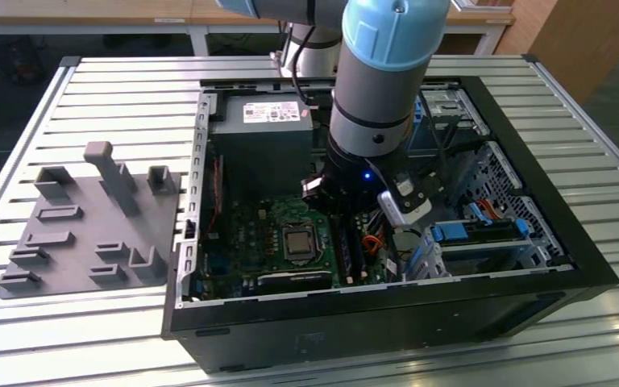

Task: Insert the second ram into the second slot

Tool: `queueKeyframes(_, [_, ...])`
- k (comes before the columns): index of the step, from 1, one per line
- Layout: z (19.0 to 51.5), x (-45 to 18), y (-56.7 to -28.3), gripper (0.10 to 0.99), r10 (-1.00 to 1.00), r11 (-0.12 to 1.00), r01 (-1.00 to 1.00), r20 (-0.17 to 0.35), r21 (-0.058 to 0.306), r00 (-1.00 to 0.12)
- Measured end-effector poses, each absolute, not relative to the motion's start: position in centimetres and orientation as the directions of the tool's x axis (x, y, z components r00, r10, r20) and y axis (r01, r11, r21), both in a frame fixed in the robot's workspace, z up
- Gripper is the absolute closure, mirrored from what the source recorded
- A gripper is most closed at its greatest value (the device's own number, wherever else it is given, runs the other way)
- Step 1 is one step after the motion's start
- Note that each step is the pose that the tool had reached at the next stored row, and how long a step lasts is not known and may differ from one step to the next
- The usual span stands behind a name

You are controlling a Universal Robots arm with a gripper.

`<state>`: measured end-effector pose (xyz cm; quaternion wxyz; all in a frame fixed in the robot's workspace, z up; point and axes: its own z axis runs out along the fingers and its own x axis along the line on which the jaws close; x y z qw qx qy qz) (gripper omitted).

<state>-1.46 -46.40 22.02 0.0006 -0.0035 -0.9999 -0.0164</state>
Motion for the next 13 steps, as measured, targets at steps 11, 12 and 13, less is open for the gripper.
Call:
queueKeyframes(11, [22.15, -1.50, -46.40, 0.957, 0.009, 1.000, 0.009, 0.001, 0.029, -1.000])
queueKeyframes(12, [22.14, -1.50, -46.40, 0.957, 0.010, 1.000, 0.010, 0.001, 0.029, -1.000])
queueKeyframes(13, [22.12, -1.50, -46.40, 0.957, 0.011, 1.000, 0.011, 0.001, 0.029, -1.000])
